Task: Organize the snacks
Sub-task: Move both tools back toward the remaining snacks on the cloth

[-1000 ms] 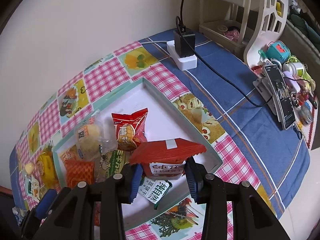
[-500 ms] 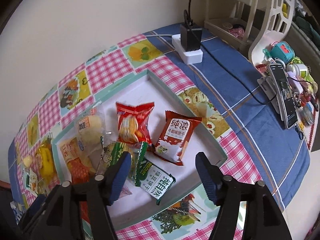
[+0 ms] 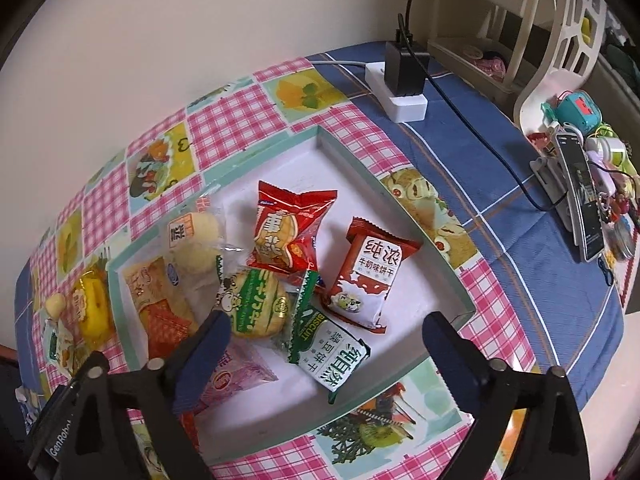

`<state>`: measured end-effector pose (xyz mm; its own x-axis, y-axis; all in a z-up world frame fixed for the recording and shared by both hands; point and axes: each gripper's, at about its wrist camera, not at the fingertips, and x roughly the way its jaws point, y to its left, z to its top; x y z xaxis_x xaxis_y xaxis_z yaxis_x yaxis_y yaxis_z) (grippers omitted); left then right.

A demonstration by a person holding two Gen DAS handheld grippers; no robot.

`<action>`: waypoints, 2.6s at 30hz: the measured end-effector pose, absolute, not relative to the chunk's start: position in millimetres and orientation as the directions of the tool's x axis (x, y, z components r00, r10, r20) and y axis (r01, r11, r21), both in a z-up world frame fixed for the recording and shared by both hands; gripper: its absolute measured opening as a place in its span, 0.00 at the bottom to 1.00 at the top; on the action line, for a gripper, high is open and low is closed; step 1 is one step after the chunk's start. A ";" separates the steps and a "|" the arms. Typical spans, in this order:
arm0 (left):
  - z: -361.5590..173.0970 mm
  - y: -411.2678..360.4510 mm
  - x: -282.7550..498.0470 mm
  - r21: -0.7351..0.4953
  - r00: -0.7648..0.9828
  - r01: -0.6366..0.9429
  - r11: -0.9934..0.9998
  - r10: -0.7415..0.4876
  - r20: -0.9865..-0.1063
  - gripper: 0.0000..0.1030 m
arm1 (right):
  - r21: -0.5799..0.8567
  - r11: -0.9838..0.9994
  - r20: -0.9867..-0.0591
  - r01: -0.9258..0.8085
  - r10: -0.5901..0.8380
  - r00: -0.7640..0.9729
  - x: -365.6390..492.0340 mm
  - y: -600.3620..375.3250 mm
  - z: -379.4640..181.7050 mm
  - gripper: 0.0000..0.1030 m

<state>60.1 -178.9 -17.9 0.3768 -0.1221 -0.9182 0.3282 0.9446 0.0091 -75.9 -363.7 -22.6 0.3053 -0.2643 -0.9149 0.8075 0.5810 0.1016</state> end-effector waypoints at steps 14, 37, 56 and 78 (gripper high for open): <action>-9.3 -130.2 86.6 -0.007 0.416 0.176 0.984 -0.081 -0.906 1.00 | 0.146 0.685 -0.892 0.714 -0.220 0.394 -41.7 -308.4 -8.2 1.00; 7.9 14.6 130.8 0.006 0.413 -0.162 0.987 0.073 -0.908 1.00 | 0.138 0.842 -0.892 0.522 -0.123 0.434 21.8 -196.7 -5.5 1.00; -0.5 37.0 174.2 -0.112 0.374 -0.030 0.993 -0.093 -0.923 1.00 | 0.223 0.883 -0.858 0.413 -0.023 0.513 66.7 -168.6 -23.4 1.00; -42.5 31.0 277.8 -0.153 0.188 0.074 0.985 -0.165 -0.968 1.00 | 0.167 0.899 -0.916 0.405 -0.011 0.402 161.0 -206.3 -32.7 0.81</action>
<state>277.8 31.0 -42.5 0.1881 -0.1648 -0.9682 0.0740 0.9854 -0.1533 161.0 -206.3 -32.7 0.4022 -0.0109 -0.9155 0.4049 0.8989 0.1672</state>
